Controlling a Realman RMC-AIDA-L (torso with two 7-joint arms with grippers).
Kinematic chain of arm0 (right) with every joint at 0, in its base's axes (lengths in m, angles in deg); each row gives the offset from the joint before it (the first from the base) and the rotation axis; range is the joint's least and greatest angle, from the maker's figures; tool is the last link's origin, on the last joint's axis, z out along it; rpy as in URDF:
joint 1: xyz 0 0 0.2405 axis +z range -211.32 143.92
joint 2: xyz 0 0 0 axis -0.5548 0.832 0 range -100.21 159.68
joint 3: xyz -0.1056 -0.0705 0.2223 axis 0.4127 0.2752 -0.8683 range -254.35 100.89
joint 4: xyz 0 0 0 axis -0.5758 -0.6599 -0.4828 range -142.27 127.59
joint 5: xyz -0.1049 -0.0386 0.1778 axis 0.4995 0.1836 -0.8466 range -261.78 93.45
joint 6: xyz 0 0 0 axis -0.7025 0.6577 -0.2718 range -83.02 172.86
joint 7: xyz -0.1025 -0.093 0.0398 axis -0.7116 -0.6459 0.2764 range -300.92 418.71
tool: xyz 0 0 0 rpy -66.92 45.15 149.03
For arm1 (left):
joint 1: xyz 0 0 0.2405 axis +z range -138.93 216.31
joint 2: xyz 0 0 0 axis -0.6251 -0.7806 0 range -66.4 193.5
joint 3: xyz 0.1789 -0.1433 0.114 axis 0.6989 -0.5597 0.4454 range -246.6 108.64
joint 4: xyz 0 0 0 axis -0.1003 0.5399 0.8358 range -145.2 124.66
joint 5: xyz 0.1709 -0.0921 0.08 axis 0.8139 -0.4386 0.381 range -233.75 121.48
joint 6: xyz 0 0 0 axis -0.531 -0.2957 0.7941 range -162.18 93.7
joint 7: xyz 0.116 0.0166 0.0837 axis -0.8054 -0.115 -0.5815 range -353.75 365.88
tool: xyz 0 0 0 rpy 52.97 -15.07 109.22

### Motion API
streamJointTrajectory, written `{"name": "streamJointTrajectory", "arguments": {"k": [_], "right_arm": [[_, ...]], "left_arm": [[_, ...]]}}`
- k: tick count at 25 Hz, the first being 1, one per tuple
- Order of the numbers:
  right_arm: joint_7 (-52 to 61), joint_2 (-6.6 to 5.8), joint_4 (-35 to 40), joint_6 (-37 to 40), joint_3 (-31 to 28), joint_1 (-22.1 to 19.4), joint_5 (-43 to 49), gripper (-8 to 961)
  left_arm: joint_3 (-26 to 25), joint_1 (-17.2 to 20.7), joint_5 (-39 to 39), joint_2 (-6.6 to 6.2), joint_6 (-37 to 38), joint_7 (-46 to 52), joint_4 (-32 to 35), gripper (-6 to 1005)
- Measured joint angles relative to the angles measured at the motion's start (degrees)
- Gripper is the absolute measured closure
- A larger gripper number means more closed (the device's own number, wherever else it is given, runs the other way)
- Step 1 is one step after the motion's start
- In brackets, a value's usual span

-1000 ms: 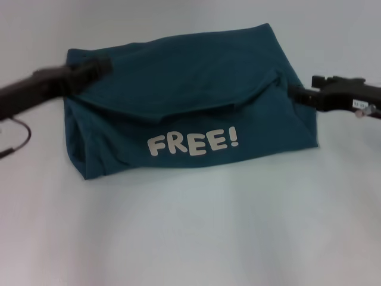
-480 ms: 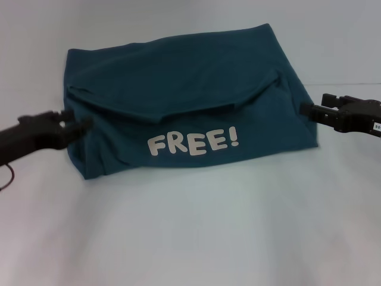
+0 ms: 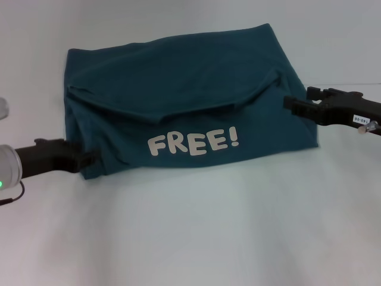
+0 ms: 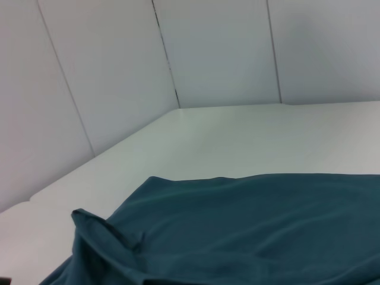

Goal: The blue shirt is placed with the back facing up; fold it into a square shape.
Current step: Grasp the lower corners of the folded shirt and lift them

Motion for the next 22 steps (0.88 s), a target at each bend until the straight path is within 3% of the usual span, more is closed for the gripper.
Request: {"name": "streamJointTrajectory", "arguments": {"k": [7,22], "right_arm": [[-0.96,-0.06,-1.68,-1.26,0.23,0.85,0.01,249],[-1.98,-0.07,-3.49,-2.04,0.26,1.26,-0.24,249]], "left_arm": [[0.32,-2.49,10.64,-0.06,-1.41,5.5,-0.34,501],[3.44,-4.94,13.39,-0.11,-8.56,5.94,-5.22,505]]}}
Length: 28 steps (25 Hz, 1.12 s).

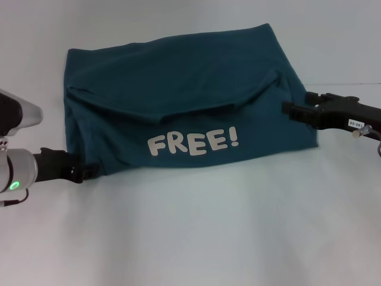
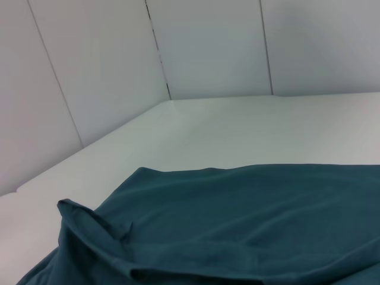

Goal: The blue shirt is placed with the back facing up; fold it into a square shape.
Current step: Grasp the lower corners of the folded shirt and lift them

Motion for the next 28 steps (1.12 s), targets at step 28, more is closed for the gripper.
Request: {"name": "streamJointTrajectory", "arguments": {"k": [28], "right_arm": [[-0.11,0.09,-1.37,-1.4,-0.18,0.24,-0.15,249]], "left_arm": [[1.24,-1.84,0.97,-0.03,-1.51,0.59,-2.85,661]]}}
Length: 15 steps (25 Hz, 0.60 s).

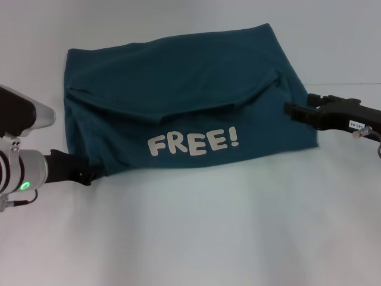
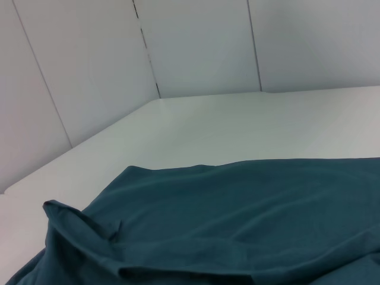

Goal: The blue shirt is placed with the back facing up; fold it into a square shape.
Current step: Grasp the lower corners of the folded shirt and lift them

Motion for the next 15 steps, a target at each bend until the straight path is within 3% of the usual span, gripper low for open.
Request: {"name": "streamJointTrajectory", "arguments": {"k": [7,12,15], "right_arm": [[-0.12,0.0,-0.41,0.02,-0.06,0.0,-0.34,249],[-0.78,0.0,-0.44,0.22,0.01,-0.41,-1.85,250],[-1.0,0.0,-0.49,0.34,-0.16,-0.59,-2.15,250]], "left_arm": [[0.0,-0.1,0.03,0.0,0.0,0.11,-0.49,765],[0.0,-0.09,0.06,0.0,-0.41,0.11,-0.53,916],[0.03,-0.1,0.34,0.0,-0.01,0.28,-0.52,933]]}}
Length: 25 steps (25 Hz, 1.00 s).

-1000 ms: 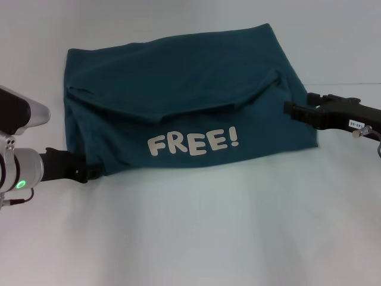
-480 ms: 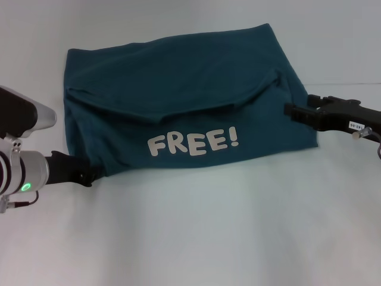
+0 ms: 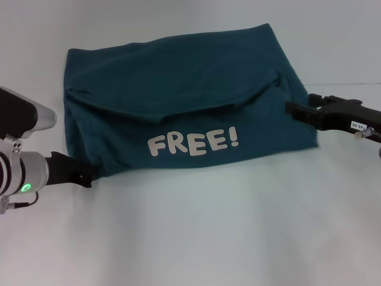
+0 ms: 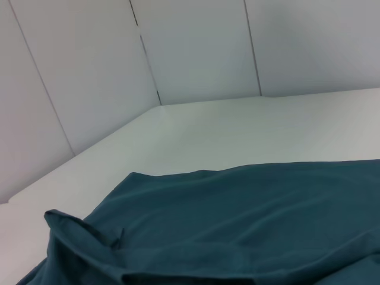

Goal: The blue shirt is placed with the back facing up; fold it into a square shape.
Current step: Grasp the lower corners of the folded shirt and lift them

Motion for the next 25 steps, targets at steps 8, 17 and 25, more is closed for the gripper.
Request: {"name": "streamJointTrajectory", "arguments": {"k": [8,17,25], "right_arm": [[1.37,-0.32,1.77,0.15,-0.21,-0.62,0.66,251],[27.81,-0.42,14.55,1.08,-1.74,-1.75,26.05,309],[40.68,-0.42,13.28,2.28,-1.82,2.14,41.56,321]], "left_arm": [[-0.14,-0.14,0.85,-0.01,2.63,0.86,0.78,949],[-0.17,0.4,0.87,-0.02,5.4,0.93,3.37,950],[0.02,0.52,0.87,0.0,5.47,0.18,3.35,951]]}}
